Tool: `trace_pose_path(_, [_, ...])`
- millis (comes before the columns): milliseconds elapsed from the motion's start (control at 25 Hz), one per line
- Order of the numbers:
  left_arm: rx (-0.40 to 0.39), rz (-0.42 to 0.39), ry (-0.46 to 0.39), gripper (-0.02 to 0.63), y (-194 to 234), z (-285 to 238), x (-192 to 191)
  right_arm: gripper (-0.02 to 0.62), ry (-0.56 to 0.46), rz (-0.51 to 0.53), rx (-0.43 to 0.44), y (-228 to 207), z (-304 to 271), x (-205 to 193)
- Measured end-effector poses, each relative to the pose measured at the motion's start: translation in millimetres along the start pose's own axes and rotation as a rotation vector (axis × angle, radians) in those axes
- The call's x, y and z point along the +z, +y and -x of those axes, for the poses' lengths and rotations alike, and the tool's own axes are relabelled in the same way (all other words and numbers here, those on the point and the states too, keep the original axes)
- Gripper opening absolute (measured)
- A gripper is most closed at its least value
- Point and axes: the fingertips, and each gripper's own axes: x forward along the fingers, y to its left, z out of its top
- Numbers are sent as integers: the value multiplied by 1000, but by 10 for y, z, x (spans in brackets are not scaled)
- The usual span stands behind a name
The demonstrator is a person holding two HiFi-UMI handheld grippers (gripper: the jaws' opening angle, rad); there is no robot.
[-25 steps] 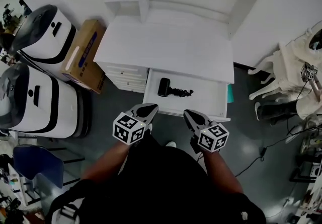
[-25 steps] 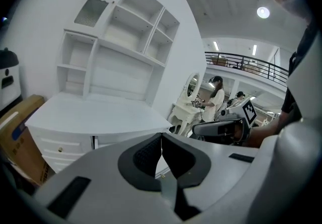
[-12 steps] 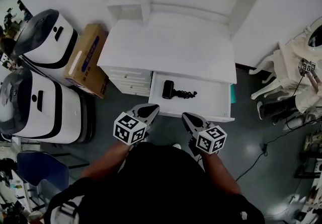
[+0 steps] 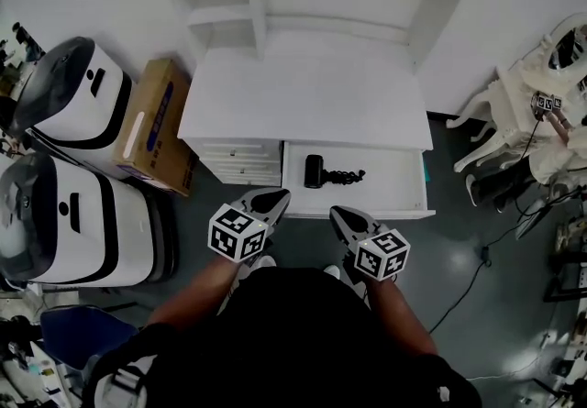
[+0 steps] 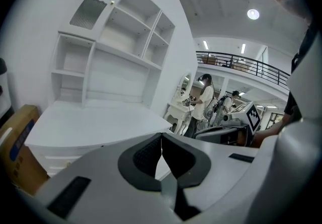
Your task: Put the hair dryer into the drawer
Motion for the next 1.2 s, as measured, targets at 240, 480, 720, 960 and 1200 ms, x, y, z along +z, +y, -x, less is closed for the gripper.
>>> trace_pose_path(240, [-33, -1, 23, 11, 35, 35, -75, 25, -2, 9, -23, 126, -37, -22])
trace_pose_path(480, [-52, -3, 39, 11, 2, 86, -189, 25, -10, 15, -47, 170, -6, -46])
trace_pose_path(720, [-43, -14, 26, 11, 30, 125, -150, 25, 1, 38, -45, 243, 18, -87])
trace_pose_path(960, [-47, -18, 21, 11, -7, 124, -131, 25, -7, 51, -47, 250, 27, -55])
trace_pose_path(1200, [-42, -20, 15, 11, 9, 125, -101, 25, -14, 47, -56, 209, 22, -21])
